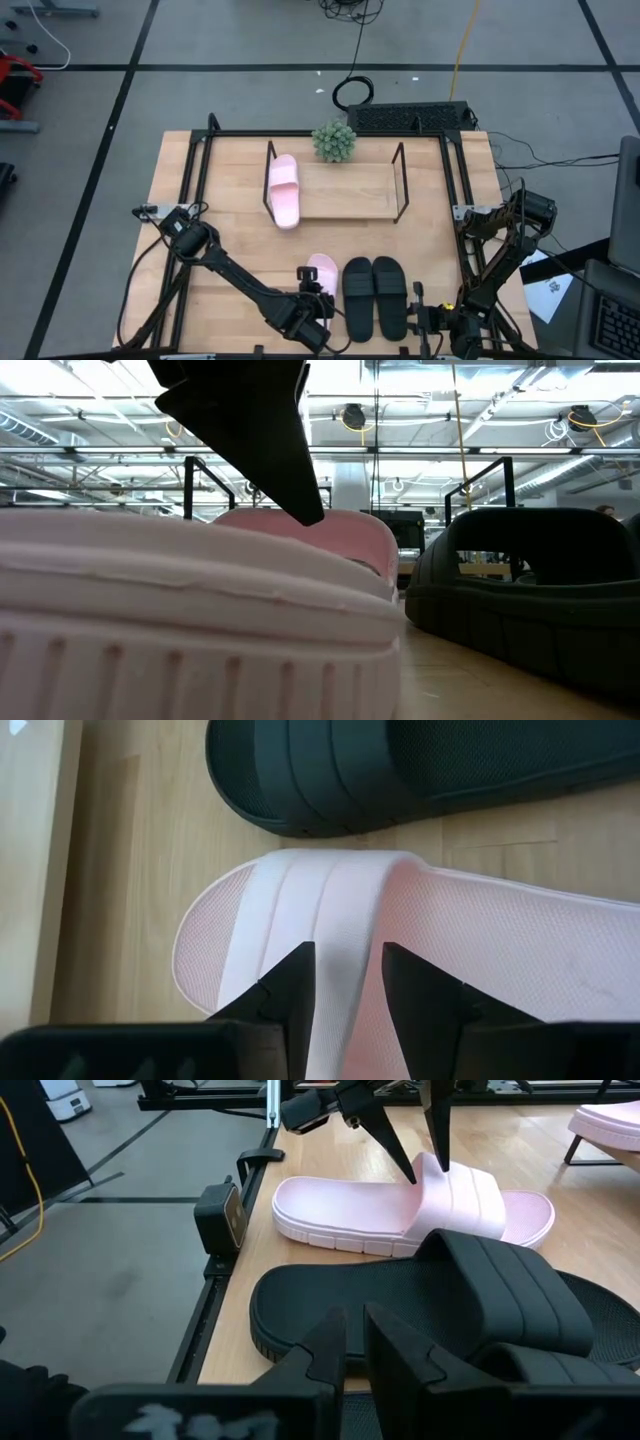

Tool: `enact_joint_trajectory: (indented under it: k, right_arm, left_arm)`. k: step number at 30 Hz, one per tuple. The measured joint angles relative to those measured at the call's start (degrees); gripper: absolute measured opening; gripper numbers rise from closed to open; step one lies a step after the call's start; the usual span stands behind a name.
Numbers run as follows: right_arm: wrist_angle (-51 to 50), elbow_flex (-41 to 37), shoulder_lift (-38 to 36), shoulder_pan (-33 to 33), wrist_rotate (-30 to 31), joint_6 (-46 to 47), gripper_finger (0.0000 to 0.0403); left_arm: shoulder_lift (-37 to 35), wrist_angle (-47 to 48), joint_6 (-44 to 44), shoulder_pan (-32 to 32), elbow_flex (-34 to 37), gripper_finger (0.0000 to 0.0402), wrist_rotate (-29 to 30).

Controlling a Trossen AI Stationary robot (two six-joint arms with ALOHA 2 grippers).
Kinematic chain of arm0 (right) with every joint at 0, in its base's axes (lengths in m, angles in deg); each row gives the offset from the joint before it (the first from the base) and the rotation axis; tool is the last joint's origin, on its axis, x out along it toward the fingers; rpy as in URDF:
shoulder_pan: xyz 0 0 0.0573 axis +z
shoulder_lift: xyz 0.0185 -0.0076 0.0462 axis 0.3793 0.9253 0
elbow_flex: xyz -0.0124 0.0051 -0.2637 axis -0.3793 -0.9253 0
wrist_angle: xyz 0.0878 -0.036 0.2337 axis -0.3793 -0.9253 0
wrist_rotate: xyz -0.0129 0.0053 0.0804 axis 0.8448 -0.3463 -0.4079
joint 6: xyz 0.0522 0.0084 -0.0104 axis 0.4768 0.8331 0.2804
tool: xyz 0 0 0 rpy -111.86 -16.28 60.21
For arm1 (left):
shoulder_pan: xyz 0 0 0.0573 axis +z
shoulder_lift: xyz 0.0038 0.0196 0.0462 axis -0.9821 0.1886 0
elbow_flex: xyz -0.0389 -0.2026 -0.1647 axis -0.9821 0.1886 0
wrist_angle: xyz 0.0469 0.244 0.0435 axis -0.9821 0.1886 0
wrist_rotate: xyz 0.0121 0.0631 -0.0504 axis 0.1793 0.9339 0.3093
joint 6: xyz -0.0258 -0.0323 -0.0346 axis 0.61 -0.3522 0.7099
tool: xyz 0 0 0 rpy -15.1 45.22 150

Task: Pick and place slides into the shelf
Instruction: Put the pink slipper on the shelf

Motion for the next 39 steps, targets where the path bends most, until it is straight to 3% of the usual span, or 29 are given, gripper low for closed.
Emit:
enact_joint_trajectory:
  k: [7, 15, 26, 34, 39]
  right_arm:
    - [0.0, 0.0, 0.0, 0.0, 0.0, 0.0, 0.0029]
    - [0.2, 0.0, 0.0, 0.0, 0.0, 0.0, 0.0029]
    - [0.3, 0.0, 0.0, 0.0, 0.0, 0.0, 0.0029]
    - [0.4, 0.0, 0.0, 0.0, 0.0, 0.0, 0.0029]
    - [0.4, 0.0, 0.0, 0.0, 0.0, -0.1, 0.0029]
  left_arm:
    - [1.4, -0.3, 0.1, 0.0, 0.0, 0.0119, 0.3]
    - [1.7, 0.5, -0.3, -0.3, 0.0, 0.0119, 6.0]
    - [4.2, 1.5, -0.5, -0.3, 0.1, 0.0119, 6.6]
    - [4.8, 2.9, 0.9, -0.5, 0.1, 0.0119, 13.4]
    - [4.8, 3.0, 1.0, -0.2, 0.1, 0.0115, 13.5]
